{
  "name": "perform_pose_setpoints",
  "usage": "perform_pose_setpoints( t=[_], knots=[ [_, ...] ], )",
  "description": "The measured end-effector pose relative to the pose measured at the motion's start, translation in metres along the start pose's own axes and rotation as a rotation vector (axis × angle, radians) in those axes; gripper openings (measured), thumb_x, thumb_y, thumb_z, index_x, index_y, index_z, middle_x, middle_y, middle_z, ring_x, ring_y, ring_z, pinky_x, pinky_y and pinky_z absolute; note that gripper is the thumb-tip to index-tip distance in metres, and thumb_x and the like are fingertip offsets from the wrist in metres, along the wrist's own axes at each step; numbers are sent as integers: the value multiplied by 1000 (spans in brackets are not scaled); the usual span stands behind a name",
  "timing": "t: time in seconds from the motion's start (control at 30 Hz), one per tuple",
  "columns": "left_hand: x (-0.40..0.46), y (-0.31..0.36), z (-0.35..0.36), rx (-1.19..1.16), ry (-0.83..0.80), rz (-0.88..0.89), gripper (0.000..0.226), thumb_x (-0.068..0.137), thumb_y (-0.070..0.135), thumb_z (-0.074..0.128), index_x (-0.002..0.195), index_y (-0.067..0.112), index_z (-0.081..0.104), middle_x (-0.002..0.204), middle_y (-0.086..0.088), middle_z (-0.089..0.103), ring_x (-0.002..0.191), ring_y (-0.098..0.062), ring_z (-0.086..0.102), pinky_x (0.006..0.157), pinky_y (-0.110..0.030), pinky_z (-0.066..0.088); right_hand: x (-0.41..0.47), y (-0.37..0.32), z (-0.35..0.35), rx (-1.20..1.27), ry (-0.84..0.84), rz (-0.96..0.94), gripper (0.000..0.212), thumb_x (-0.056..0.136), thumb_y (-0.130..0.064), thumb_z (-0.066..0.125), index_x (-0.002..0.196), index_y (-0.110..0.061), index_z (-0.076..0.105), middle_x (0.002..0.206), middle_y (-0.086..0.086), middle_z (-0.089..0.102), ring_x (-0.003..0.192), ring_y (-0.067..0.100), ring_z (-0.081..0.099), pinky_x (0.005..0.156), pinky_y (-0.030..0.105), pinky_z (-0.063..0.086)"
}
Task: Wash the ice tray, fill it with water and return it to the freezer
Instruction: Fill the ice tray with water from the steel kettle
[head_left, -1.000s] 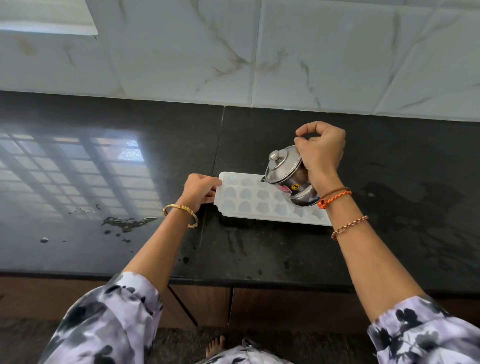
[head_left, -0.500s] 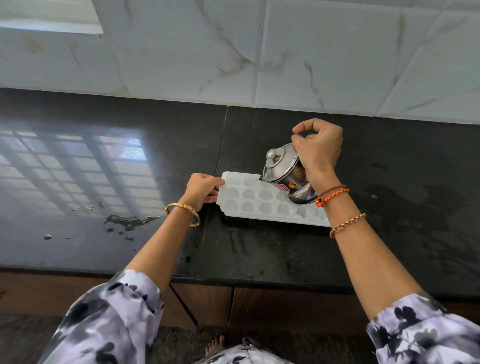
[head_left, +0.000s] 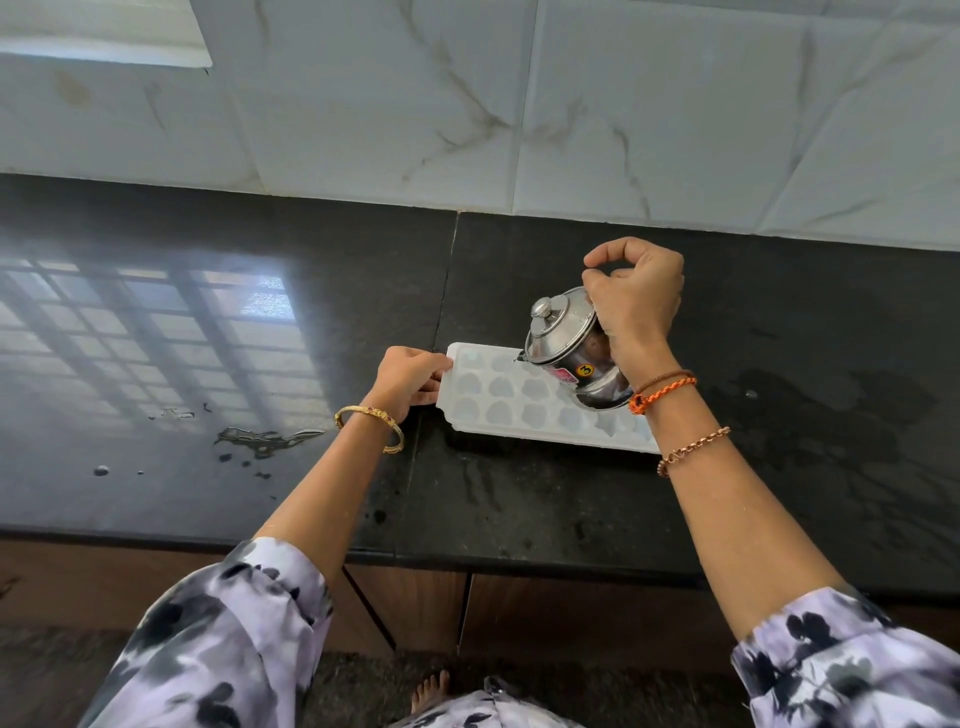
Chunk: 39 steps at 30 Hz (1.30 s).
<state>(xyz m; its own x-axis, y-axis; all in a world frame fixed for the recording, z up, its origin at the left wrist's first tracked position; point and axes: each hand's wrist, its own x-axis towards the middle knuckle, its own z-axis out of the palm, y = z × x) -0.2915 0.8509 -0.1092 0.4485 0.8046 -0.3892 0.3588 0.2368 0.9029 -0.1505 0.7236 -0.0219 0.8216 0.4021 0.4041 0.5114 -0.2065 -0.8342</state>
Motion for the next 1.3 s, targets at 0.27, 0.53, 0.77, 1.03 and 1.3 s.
perform_pose_setpoints(
  t=[0.27,0.53,0.77,1.03,1.3],
  knots=[
    [0,1,0,14,-8,-6,10,87,11,60,77,6,59,68,-4,54,56,-11,52,38,-14,45,1,0,1,-8,7,11,14,79,0,61,80,-12,67,69,-2,60,54,5,53,55,11,38],
    [2,0,-1,15,-10,-17,12,86,11,60,75,5,59,68,-4,55,57,-11,53,41,-16,46,-2,-4,12,4,-15,3,17,78,1,61,76,-15,66,66,-2,60,53,6,53,56,14,41],
    [3,-2,-3,2,-17,-8,15,83,8,60,68,7,59,65,-5,54,54,-11,52,38,-14,46,-3,-12,24,9,-42,-16,20,76,1,62,74,-19,65,60,-6,57,51,5,53,56,11,39],
    [4,-2,-3,3,-18,-6,16,83,9,61,67,7,59,64,-4,54,53,-11,52,39,-15,47,-3,-14,27,-2,-54,-30,15,77,1,61,79,-12,68,68,-2,61,53,4,53,55,11,39],
    [3,-2,-2,0,-20,3,16,84,9,61,68,8,59,65,-4,53,55,-11,51,37,-13,45,-4,-15,28,1,-63,-25,13,79,0,60,83,-10,68,73,0,62,55,5,53,56,12,40]
  ],
)
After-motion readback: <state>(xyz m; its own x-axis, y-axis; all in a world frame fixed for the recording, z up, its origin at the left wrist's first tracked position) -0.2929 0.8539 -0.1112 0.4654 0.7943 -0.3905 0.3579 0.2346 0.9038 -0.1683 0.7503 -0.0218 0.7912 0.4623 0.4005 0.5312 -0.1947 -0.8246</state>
